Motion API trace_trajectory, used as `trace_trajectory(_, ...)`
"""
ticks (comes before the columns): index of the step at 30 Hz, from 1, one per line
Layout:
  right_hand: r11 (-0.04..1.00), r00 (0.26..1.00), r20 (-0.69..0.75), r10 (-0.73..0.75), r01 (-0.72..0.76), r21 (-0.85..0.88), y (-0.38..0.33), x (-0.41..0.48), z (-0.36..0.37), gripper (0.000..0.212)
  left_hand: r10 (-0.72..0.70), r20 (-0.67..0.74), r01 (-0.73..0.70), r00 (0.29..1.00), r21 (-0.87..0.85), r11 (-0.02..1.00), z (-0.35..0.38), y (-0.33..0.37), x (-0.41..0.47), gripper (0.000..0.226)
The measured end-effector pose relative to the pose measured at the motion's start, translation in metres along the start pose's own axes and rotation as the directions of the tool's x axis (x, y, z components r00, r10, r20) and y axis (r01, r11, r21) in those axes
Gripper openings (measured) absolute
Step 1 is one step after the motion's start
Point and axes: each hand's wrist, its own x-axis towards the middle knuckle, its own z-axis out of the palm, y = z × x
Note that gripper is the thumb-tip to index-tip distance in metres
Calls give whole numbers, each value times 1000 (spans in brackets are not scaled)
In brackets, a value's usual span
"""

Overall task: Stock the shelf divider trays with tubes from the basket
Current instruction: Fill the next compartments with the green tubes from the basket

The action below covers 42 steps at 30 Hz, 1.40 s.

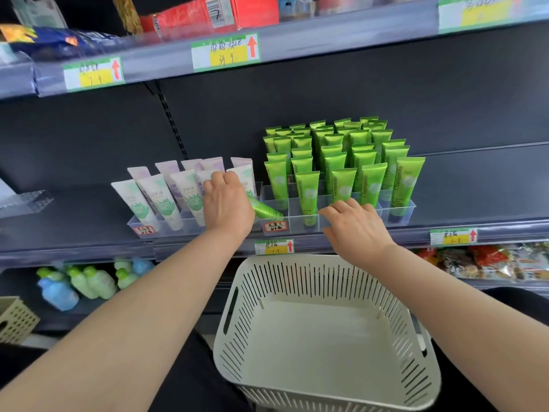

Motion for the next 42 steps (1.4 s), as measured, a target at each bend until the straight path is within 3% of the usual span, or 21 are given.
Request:
trace_trajectory(5,999,999,-20,-31,32,17,-12,8,-3,31,-111,132,126,985,-112,986,-3,-2,11,25)
trace_trajectory(9,999,999,-32,-44,45,24,-14,10,-3,31,38,125,-14,991,-187,982,-5,5,21,42)
trace_trajectory(16,999,999,-8,-35,35,29,-6,11,-1,33,288,94,-266,953,-191,945,4,34,39,36)
trace_trajectory(34,1000,1000,19,7,-7,25,3,7,1,33,240,20,-229,971,-230,946,5,39,37,54)
trace_trajectory(42,996,996,29,90,-90,-16,12,-7,10,38,238,-43,-242,970,-190,952,4,28,-2,35)
